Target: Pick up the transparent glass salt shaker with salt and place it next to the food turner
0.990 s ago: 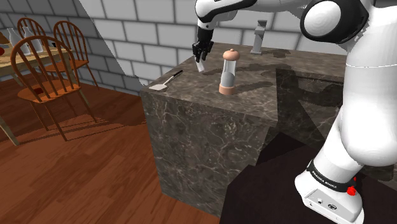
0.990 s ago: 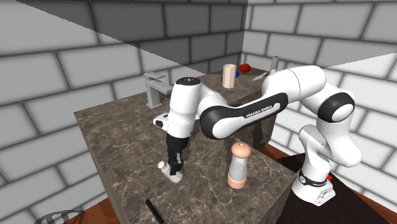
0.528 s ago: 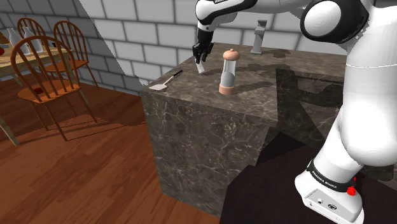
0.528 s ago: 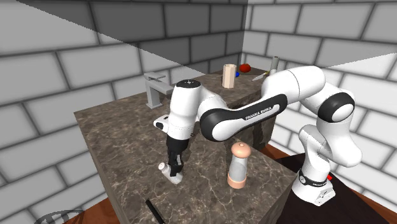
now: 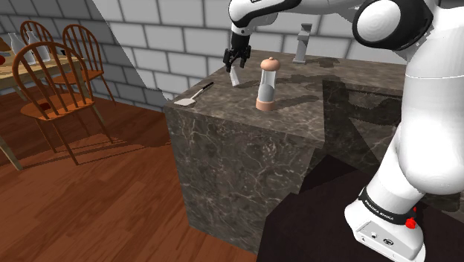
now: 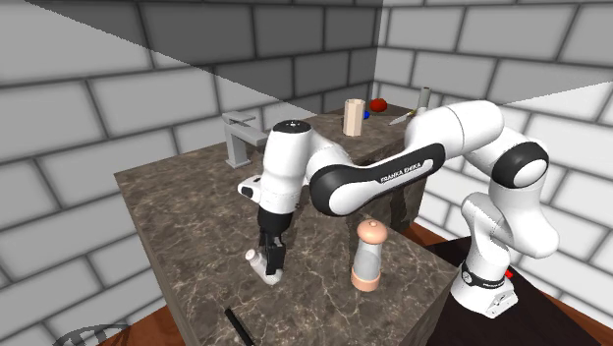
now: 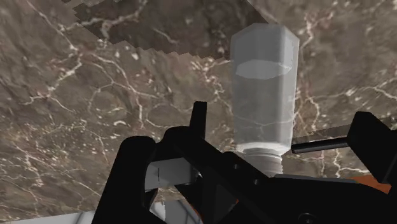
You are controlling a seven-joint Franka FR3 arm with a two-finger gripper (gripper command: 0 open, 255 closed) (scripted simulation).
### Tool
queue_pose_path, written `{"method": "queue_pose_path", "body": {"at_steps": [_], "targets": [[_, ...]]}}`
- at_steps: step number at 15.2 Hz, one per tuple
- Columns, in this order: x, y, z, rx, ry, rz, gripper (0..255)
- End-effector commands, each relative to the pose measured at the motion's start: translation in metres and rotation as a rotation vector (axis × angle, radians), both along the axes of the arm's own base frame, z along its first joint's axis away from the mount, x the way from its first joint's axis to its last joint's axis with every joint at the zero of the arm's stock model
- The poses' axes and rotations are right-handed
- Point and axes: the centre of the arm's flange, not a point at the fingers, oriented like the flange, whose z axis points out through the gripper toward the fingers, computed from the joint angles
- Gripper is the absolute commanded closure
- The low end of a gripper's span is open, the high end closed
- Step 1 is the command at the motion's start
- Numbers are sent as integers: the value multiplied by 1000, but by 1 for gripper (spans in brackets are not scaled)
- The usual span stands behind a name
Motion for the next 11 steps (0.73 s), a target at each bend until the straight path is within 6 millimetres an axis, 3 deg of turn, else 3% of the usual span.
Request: {"method": "queue_pose_path", "body": {"at_steps": [1, 3, 11], "targets": [[-4, 0, 21, 0, 0, 0, 0], [-9, 1, 44, 0, 0, 0, 0], [-9, 1, 44, 0, 0, 0, 0]]}}
